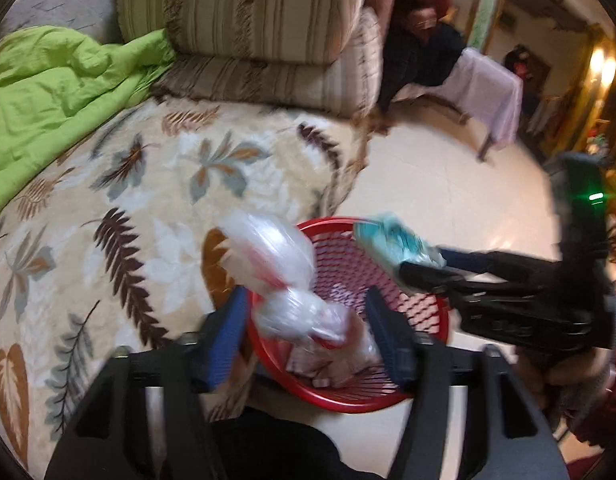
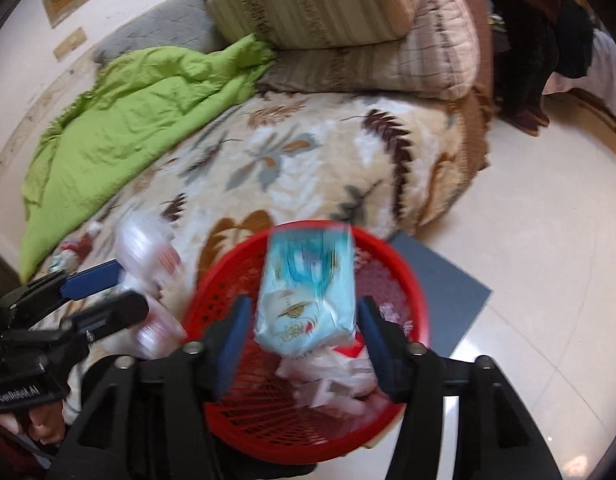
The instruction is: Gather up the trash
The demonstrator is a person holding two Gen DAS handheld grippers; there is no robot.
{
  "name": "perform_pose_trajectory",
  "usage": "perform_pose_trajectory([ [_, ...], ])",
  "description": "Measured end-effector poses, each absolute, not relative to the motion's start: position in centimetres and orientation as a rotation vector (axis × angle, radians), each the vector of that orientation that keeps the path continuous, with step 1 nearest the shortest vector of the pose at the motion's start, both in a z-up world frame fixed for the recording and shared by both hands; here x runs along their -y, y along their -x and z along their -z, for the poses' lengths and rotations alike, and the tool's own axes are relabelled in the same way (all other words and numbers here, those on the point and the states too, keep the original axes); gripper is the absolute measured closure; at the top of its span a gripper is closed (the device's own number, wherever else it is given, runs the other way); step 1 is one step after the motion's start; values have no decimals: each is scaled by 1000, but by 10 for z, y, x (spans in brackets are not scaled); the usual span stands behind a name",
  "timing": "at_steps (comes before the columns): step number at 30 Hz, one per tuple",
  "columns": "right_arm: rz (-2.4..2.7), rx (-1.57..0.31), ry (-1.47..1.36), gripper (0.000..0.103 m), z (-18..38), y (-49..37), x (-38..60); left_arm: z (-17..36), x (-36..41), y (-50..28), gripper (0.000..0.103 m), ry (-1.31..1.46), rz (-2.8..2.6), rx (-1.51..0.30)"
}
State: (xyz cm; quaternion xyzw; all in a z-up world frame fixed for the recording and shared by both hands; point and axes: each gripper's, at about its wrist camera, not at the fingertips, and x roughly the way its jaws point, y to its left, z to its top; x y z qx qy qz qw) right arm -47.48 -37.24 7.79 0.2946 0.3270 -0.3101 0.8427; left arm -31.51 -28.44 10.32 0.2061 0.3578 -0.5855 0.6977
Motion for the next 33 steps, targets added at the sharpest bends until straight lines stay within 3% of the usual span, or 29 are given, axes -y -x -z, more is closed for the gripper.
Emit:
perform_pose_trajectory([
  [8,539,-626,-526,42,-103,431,355,-113,225,269,34,-324,1167,-786],
  [14,228,-642,-451,42,-118,321,287,-120,131,208,34,-240,891,-740],
  [25,-84,-757,-402,42,-104,154,174,-93,-50,105,34,-3,403,-826],
  [33,-104,-801,-491,42,-92,32,164,-59,-100,72,34,120,250,-863],
])
